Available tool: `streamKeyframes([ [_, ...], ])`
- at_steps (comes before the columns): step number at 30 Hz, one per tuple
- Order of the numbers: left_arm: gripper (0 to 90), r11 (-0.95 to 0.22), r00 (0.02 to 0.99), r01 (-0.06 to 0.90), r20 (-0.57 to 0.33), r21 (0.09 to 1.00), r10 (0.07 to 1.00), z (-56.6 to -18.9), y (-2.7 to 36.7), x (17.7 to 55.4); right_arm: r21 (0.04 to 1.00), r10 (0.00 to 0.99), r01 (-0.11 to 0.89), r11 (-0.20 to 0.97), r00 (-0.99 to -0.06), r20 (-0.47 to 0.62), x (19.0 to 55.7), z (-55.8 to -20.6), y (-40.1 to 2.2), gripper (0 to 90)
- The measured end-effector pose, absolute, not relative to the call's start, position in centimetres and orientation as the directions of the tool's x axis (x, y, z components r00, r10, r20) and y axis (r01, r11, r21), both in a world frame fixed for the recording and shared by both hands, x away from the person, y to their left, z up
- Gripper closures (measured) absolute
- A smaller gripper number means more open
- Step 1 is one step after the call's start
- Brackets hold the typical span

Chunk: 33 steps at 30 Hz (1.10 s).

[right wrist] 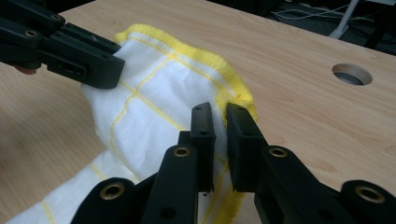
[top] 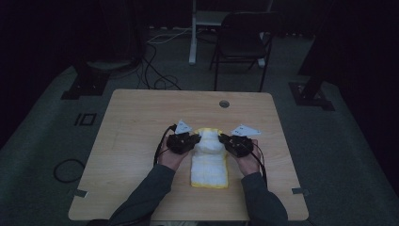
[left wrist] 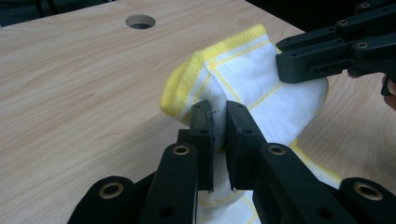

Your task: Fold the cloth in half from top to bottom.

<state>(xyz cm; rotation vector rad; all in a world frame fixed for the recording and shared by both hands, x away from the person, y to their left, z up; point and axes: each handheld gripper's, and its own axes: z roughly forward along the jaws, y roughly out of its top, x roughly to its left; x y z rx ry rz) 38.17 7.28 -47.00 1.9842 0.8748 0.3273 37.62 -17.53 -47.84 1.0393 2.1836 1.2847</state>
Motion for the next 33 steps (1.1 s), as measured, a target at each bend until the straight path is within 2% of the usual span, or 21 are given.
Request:
streamKeyframes([
  [33,82.5,-0.346,0.731,0.458,-0.125,0.819,0.671,-48.9,7.7,34.6,0.856,0.751,0.420,0.301,-0.658,0.059,33.8,-50.2,-17.5,82.0],
])
